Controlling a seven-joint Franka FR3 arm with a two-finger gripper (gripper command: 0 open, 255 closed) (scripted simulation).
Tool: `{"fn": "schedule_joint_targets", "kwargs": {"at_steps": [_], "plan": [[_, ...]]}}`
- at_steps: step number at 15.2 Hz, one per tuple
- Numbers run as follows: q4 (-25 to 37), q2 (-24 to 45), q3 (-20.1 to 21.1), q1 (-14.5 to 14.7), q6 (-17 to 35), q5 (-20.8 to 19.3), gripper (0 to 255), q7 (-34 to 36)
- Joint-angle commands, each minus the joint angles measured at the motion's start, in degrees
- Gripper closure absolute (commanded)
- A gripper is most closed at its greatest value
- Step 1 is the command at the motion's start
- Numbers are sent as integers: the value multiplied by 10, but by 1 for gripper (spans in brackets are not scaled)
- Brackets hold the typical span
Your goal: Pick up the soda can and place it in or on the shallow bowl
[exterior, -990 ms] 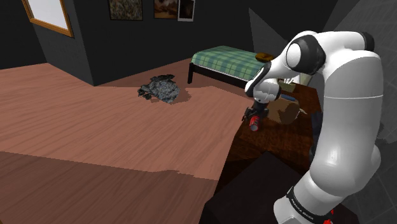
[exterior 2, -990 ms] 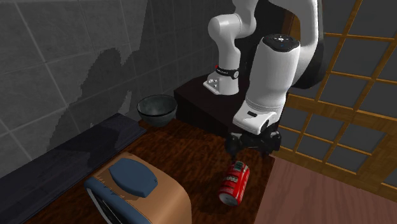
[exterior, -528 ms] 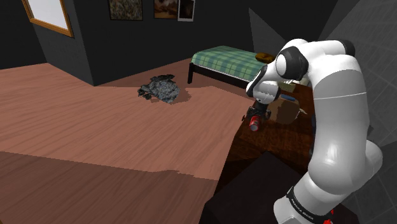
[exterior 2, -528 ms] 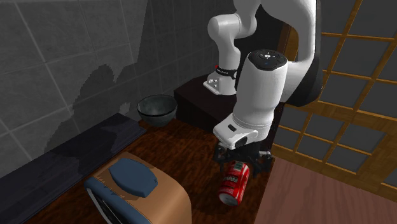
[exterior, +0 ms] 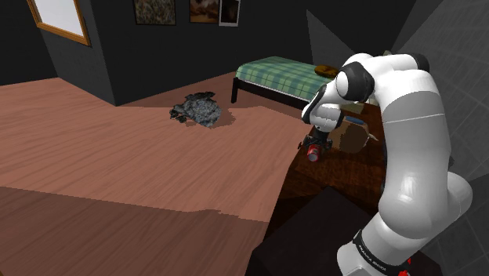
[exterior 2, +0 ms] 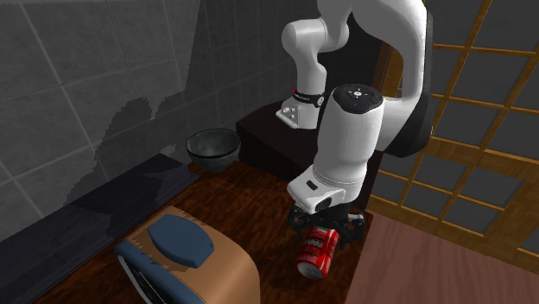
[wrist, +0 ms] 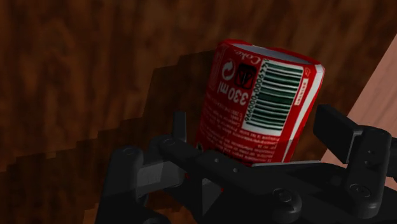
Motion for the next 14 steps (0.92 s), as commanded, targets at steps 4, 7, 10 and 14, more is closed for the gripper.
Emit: {"fn": "schedule_joint_targets", "kwargs": {"at_steps": [4, 7, 10, 14], "plan": [[0, 0, 0, 0, 0, 0, 0, 0], [0, 0, 0, 0, 0, 0, 255, 0], [0, 1, 1, 0, 1, 1, 255, 0], [0, 0, 0, 0, 0, 0, 255, 0]]}}
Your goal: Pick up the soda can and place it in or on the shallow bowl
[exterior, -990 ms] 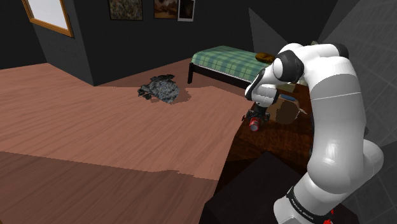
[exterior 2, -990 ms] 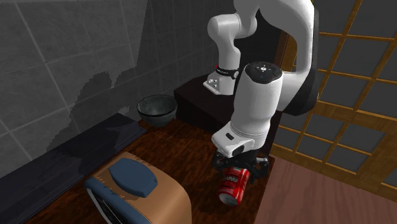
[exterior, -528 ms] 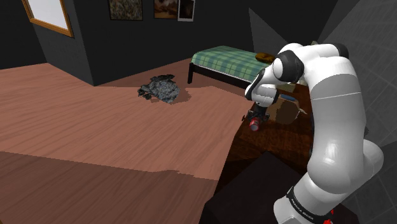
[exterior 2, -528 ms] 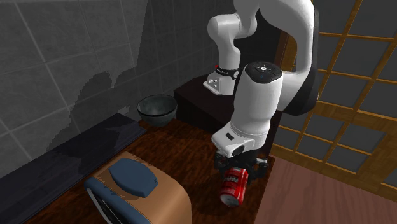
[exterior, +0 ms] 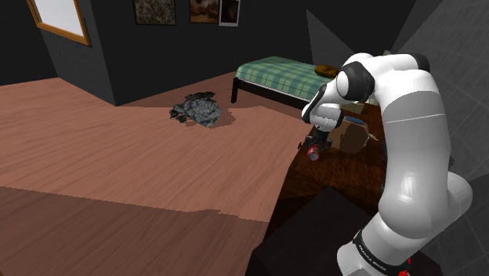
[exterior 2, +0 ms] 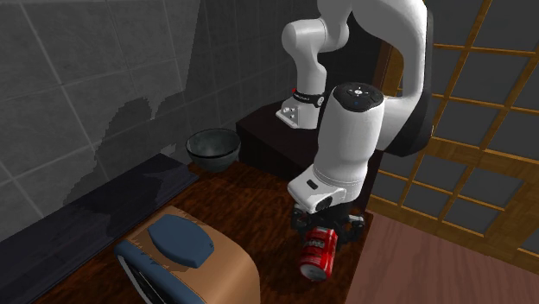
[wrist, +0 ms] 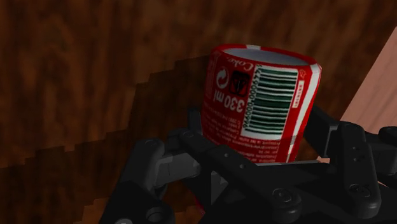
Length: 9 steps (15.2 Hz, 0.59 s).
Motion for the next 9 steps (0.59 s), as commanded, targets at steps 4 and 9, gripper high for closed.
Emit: {"fn": "schedule_joint_targets", "kwargs": {"at_steps": [4, 9], "plan": [[-7, -23, -15, 11, -20, -16, 255, 9], [-12, -53, -34, 26, -44, -36, 255, 21]]}}
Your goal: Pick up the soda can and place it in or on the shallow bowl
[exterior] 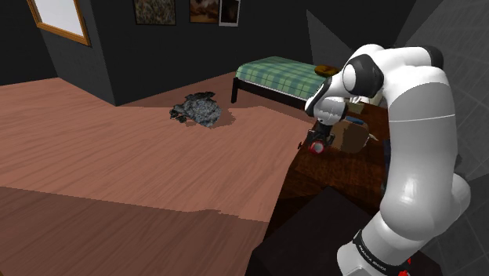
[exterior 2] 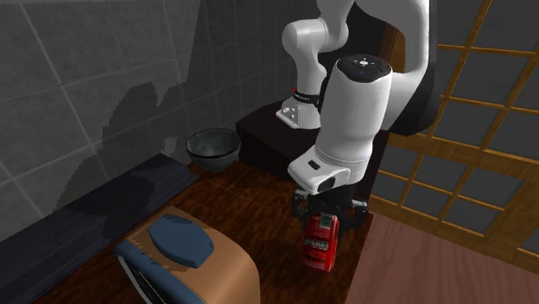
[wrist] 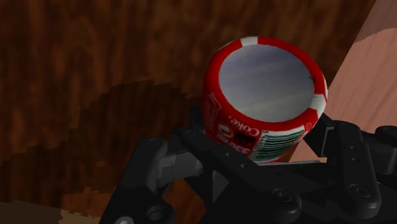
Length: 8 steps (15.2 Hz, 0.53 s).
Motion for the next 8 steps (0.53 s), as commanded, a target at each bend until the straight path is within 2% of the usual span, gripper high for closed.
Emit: {"fn": "schedule_joint_targets", "kwargs": {"at_steps": [1, 8], "plan": [[-1, -12, -8, 6, -10, -9, 255, 6], [-2, -52, -33, 25, -46, -39, 255, 24]]}}
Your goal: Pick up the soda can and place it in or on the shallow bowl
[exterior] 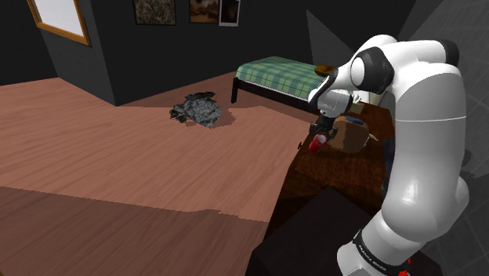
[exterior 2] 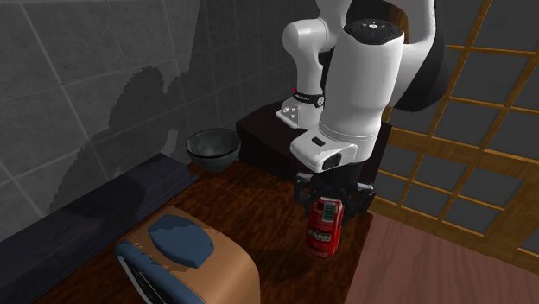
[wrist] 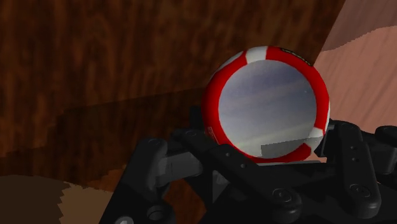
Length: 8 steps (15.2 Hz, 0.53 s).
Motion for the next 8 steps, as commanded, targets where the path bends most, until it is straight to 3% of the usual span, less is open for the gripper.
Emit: {"fn": "schedule_joint_targets", "kwargs": {"at_steps": [1, 8], "plan": [[-1, -12, -7, 5, -9, -9, 255, 4], [5, -49, -29, 22, -48, -40, 255, 23]]}}
